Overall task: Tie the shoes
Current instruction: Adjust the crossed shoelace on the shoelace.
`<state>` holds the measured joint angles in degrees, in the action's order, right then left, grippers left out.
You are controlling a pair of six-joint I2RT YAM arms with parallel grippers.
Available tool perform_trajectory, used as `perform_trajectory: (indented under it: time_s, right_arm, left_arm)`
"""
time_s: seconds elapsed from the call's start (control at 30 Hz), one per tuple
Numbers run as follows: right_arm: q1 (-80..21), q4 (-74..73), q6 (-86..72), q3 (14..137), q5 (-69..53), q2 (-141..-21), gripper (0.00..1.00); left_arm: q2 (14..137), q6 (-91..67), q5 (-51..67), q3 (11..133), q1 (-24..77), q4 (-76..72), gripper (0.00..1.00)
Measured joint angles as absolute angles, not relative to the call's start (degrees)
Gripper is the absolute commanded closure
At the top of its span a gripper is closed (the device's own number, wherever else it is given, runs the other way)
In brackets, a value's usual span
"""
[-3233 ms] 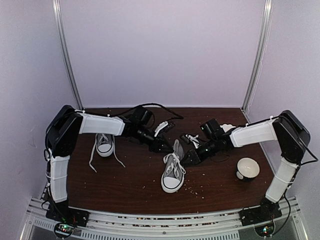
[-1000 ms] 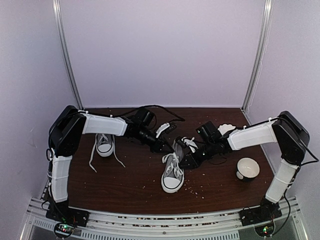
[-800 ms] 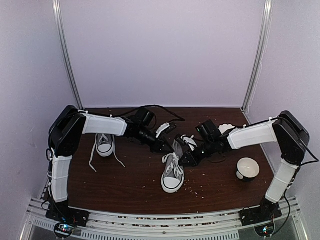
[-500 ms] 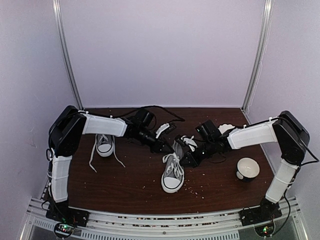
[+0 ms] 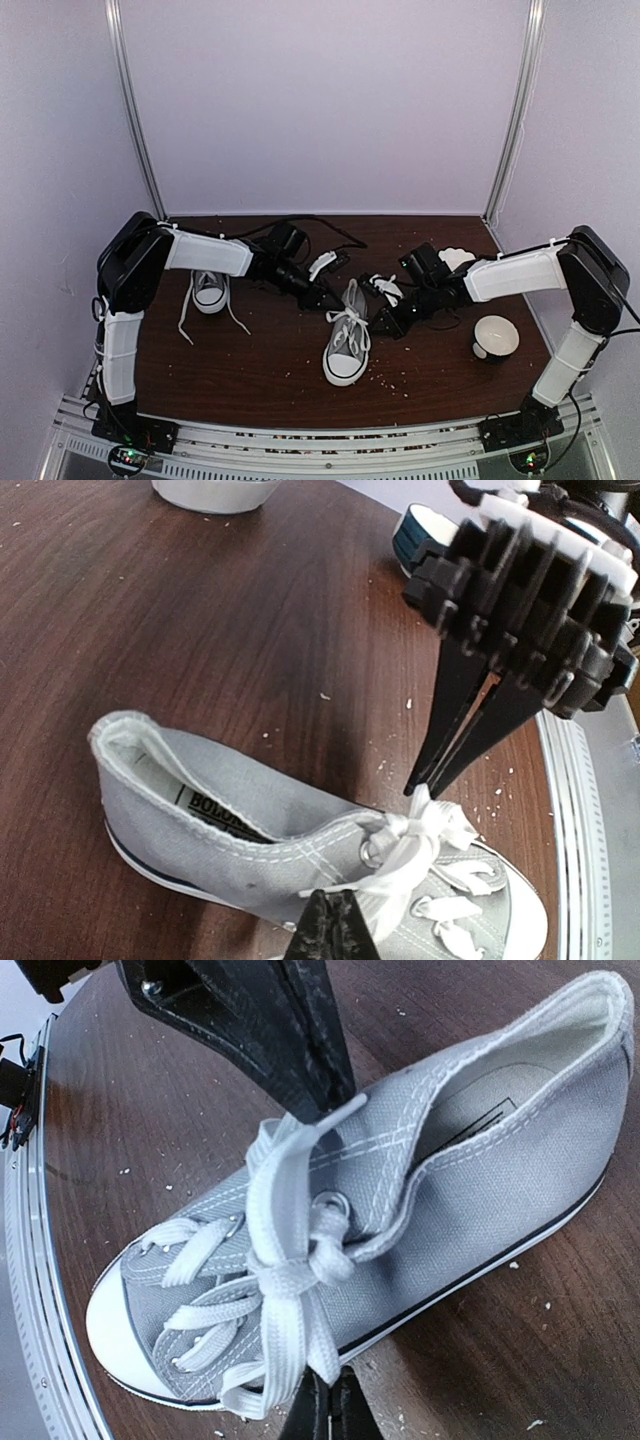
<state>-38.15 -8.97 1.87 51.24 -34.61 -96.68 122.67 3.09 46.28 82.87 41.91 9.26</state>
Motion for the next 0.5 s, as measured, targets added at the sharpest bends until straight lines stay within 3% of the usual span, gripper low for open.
perform_trajectory:
  time_s: [0.5]
  right_arm:
    - [-37.9,-11.0,2.8,50.2,-33.5,-96.7,1.0]
  left_arm:
    - [121.3,3.1,43.9,80.3,39.4,9.1,1.0]
